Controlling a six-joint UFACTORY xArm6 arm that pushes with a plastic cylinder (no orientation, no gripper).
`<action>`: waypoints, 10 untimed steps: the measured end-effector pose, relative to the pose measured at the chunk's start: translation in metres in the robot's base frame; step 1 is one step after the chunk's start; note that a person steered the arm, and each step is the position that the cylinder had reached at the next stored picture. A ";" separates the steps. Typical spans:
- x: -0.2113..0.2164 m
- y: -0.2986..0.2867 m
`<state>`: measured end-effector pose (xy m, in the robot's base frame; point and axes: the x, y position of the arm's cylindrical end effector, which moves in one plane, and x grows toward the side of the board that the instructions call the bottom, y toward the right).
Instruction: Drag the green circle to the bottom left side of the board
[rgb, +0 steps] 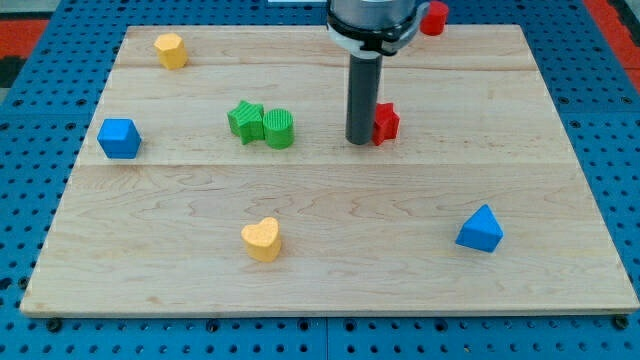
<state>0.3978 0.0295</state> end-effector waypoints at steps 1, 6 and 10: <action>-0.039 -0.013; 0.013 -0.084; 0.055 -0.166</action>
<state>0.4525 -0.1368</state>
